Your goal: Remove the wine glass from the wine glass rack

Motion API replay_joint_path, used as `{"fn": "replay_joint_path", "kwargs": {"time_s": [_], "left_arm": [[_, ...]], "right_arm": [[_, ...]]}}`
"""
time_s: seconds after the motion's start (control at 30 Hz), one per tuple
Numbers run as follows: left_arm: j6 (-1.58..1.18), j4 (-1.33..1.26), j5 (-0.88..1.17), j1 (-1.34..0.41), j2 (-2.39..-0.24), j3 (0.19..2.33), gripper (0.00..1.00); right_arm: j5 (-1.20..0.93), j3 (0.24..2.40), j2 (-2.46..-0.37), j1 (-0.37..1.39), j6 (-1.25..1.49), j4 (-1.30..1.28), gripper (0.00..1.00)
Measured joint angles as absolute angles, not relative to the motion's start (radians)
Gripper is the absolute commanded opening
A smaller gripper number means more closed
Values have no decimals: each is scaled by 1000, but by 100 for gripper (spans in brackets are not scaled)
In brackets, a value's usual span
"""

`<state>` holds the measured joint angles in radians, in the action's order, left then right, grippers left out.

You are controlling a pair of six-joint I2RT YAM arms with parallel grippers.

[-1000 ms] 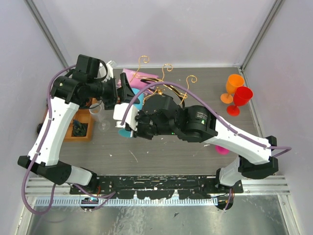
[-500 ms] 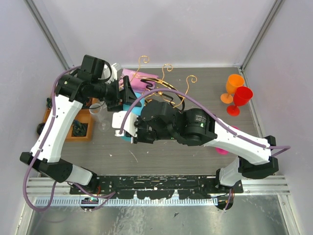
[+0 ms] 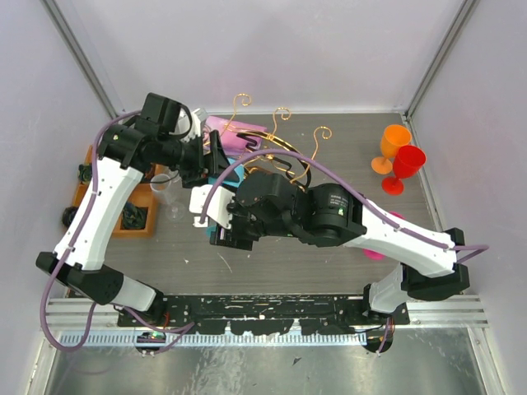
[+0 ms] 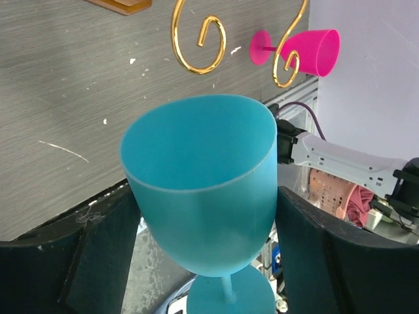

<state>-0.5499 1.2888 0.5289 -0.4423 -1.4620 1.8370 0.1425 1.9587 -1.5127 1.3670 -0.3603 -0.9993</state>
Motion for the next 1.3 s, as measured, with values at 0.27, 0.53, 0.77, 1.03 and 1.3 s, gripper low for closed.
{"fn": "replay_joint_path", "kwargs": {"time_s": [0.27,0.53,0.77,1.03,1.3], "left_arm": [[-509,1217,367,-443,-1346,1698,71],[-489,963,130,-446,-1068,1295,67],[-370,661,-72,-506,-865,1010,62],[-185,205,-274,-567,-666,679,63],[-65,-166,-485,-677,-719,483,64]], "right_arm": [[228,1930,-1456,1367,-337,-955,86],[359,1851,-1246,1367,-322,-866,87],[434,1826,-1247,1367,-311,-828,90],[472,1791,-1300,1367,-311,-824,93],[517,1791,-1299,1367,-303,-823,96]]}}
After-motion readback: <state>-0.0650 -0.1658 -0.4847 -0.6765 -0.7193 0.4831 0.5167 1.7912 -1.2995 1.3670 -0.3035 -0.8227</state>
